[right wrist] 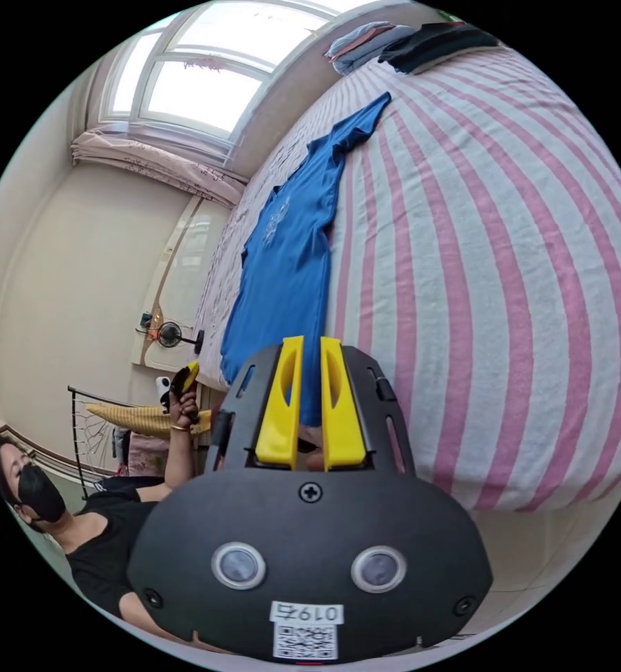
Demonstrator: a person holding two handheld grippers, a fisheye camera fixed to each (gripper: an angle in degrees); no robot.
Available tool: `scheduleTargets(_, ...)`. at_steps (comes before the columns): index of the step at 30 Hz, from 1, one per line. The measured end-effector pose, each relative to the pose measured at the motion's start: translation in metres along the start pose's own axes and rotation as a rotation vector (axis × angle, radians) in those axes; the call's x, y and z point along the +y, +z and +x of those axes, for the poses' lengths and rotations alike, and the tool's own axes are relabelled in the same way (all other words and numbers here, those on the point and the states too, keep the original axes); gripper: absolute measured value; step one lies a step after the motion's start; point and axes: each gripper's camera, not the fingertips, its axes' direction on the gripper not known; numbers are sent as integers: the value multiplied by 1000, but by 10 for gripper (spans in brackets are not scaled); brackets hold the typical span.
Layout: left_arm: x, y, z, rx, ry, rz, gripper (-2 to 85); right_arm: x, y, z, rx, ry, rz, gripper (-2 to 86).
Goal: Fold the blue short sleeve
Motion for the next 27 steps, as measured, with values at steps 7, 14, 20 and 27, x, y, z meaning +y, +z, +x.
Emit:
scheduleTargets(7,-22,-3,-69,28,-25,-131,59,51,-37,34,-66,37,36,43)
scheduleTargets(14,-38,9,-115,15,3,-222,96,70,-59,58,-109,62,53,45)
scheduleTargets(20,-46,2,-158,138,-30,-252,98,86,-84,93,-217,59,42,54)
scheduleTargets(27,-53,2,-181,148,-32,-286,71,91,-102,130,-334,105,39,50)
